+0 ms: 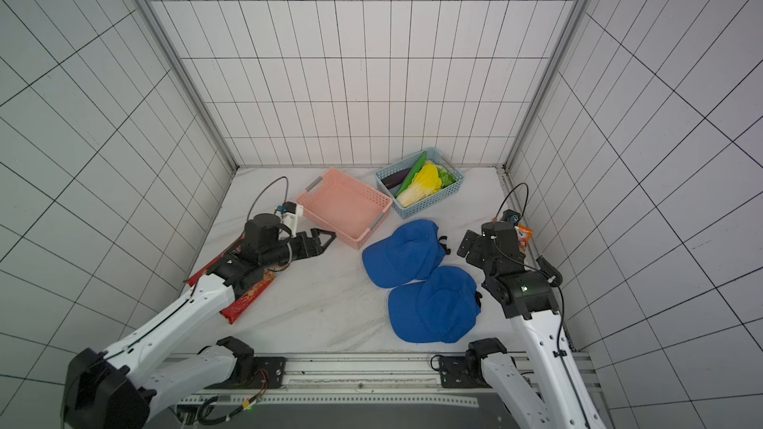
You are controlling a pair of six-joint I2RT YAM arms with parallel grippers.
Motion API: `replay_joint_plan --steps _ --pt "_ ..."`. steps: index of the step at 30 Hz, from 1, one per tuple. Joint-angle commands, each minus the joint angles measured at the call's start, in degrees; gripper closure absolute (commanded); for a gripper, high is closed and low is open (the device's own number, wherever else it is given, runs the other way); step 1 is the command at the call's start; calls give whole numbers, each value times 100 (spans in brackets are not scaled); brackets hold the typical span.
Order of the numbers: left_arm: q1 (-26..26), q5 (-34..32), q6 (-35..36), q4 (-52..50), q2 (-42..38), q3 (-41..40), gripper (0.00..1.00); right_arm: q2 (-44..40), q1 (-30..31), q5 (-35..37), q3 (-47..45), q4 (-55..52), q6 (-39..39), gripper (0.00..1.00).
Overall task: Turn the baseball cap inside out
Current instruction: Reset both arms
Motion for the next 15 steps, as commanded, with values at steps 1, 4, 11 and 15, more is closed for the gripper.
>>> replay_joint_plan --steps 1,4,11,15 --pt "992 -1105 669 660 -416 -549 1 489 -1160 -1415 -470 1254 -139 0" --pt "1748 -2157 871 1636 -487 -1010 1 752 -2007 -1688 -1006 2194 110 0" --pt "2086 -3489 1593 3642 203 -2047 2 505 -2160 -1168 -2724 4878 -539 1" --pt "1996 -3222 2187 6506 1274 -2905 2 330 -2121 -1274 -3693 6219 -1078 1"
